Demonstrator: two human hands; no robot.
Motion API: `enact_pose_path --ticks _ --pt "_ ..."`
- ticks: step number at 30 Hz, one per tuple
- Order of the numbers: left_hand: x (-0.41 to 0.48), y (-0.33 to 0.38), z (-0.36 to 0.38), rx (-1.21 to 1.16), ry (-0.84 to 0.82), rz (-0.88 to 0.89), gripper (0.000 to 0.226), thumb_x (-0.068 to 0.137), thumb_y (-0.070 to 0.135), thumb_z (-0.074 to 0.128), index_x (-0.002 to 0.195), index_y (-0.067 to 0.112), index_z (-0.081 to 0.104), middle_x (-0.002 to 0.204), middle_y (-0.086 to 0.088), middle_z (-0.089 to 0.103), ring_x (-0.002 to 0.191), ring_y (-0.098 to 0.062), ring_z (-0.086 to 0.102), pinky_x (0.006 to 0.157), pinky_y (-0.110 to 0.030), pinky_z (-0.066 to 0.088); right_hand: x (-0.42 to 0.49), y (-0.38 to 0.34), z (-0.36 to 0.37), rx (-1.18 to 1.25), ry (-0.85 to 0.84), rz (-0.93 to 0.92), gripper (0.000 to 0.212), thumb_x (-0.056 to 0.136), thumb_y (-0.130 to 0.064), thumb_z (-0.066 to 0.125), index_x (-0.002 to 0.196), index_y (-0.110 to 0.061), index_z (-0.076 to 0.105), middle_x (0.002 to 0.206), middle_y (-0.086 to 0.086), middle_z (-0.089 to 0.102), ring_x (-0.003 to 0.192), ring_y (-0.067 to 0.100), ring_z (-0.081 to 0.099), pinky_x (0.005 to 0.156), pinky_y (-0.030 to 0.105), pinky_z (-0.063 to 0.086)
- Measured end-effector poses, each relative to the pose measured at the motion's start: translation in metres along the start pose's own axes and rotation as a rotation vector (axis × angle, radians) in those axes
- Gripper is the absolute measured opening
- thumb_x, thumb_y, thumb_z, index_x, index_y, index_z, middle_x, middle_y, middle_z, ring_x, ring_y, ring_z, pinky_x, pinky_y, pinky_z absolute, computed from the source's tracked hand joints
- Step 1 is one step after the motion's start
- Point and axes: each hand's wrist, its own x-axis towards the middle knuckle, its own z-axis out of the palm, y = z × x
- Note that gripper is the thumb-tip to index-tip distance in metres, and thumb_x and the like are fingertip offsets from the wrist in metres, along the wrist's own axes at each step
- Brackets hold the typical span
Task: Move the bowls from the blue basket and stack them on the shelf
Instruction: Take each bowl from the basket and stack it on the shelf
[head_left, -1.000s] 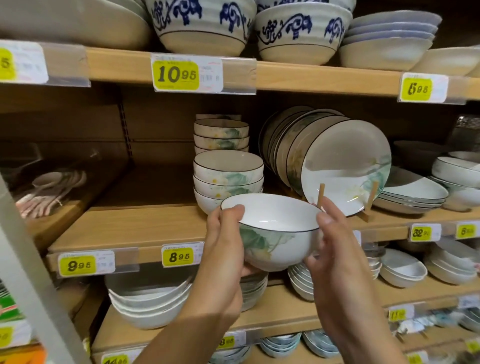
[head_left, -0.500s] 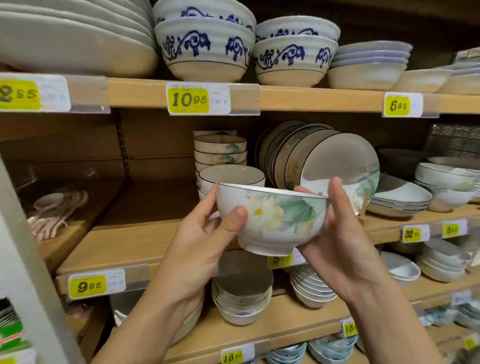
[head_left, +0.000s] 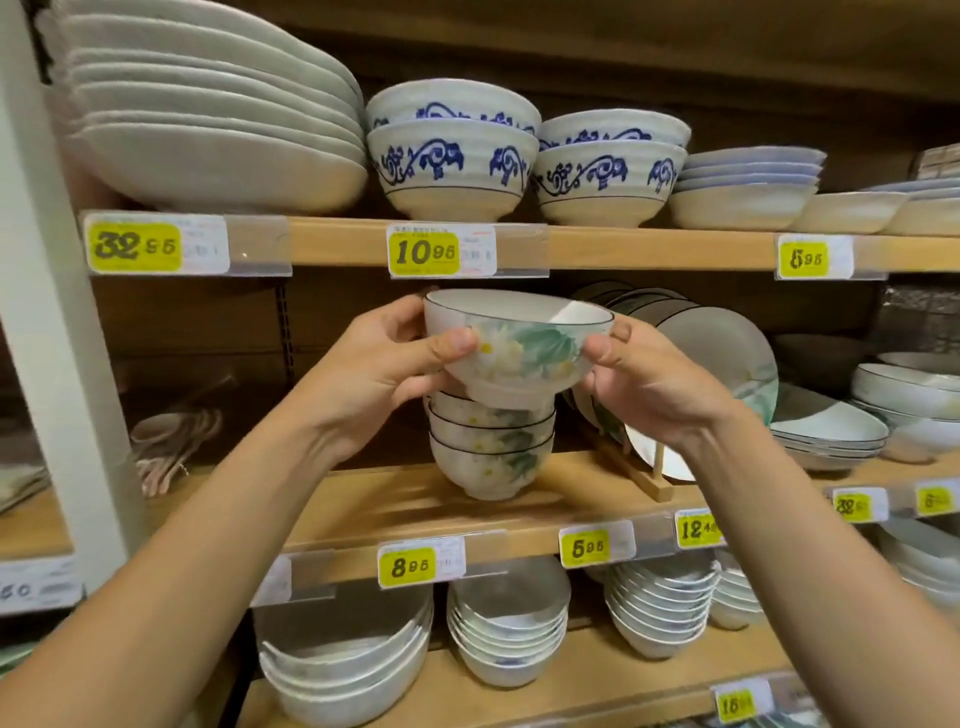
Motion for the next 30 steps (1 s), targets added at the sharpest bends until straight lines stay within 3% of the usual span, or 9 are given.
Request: enact_pose_path --ticks 4,9,13,19,24,27,30 --pt "0.024 -0.004 -0.012 -0.008 -0.006 -0.011 0.053 0.072 0.017 0.078 0.123 0.017 0.061 0.119 -0.003 0.07 0.112 -0.018 0.066 0.084 -0.03 0.057 0.026 -0.001 -0.014 -0.042 -0.013 0.026 0.101 0.047 -0.033 0.096 0.129 0.004 0.053 0.124 0.013 0.066 0.121 0.024 0.06 0.094 0.025 0.051" --pt "0.041 -0.028 -0.028 -0.027 0.07 -0.069 0.045 0.067 0.014 0.079 0.111 0.009 0.068 0.113 -0.008 0.073 0.108 -0.019 0.068 0.095 -0.031 0.052 0.045 0.012 -0.031 -0.135 -0.001 0.03 0.068 0.062 -0.025 0.085 0.121 -0.002 0.061 0.121 0.011 0.069 0.118 0.02 0.062 0.091 0.022 0.052" --pt "0.046 -0.047 -0.034 -0.024 0.069 -0.126 0.061 0.06 0.018 0.087 0.117 0.009 0.066 0.116 -0.007 0.072 0.111 -0.018 0.066 0.099 -0.031 0.051 0.051 0.036 -0.042 -0.134 0.069 0.02 0.049 0.07 -0.014 0.077 0.116 -0.004 0.065 0.116 0.01 0.071 0.112 0.02 0.066 0.091 0.025 0.054" --pt "0.052 -0.06 -0.038 0.03 0.039 -0.137 0.061 0.066 0.019 0.082 0.124 0.012 0.063 0.121 -0.004 0.07 0.117 -0.017 0.063 0.098 -0.028 0.05 0.052 0.055 -0.053 -0.169 0.151 0.026 0.049 0.065 -0.02 0.08 0.111 -0.007 0.069 0.114 0.01 0.072 0.109 0.02 0.067 0.085 0.023 0.054" --pt "0.051 -0.068 -0.038 0.051 0.027 -0.11 0.063 0.069 0.02 0.082 0.128 0.015 0.06 0.124 0.0 0.068 0.118 -0.013 0.062 0.102 -0.03 0.044 0.052 0.064 -0.056 -0.213 0.154 -0.006 0.057 0.063 -0.023 0.082 0.116 -0.006 0.068 0.117 0.011 0.071 0.113 0.025 0.065 0.099 0.037 0.05" --pt "0.049 -0.076 -0.04 0.065 0.031 -0.118 0.066 0.067 0.024 0.083 0.128 0.014 0.06 0.125 -0.001 0.067 0.119 -0.015 0.061 0.106 -0.035 0.041 0.052 0.065 -0.058 -0.291 0.138 0.006 0.065 0.063 -0.029 0.082 0.122 -0.009 0.065 0.118 0.007 0.071 0.113 0.022 0.065 0.098 0.035 0.05" --pt "0.047 -0.084 -0.042 0.076 0.021 -0.111 0.068 0.068 0.024 0.084 0.13 0.015 0.058 0.126 -0.002 0.067 0.12 -0.016 0.06 0.1 -0.03 0.045 0.052 0.066 -0.06 -0.334 0.136 0.035 0.063 0.061 -0.034 0.082 0.119 -0.014 0.066 0.113 0.002 0.073 0.109 0.017 0.067 0.091 0.027 0.054"
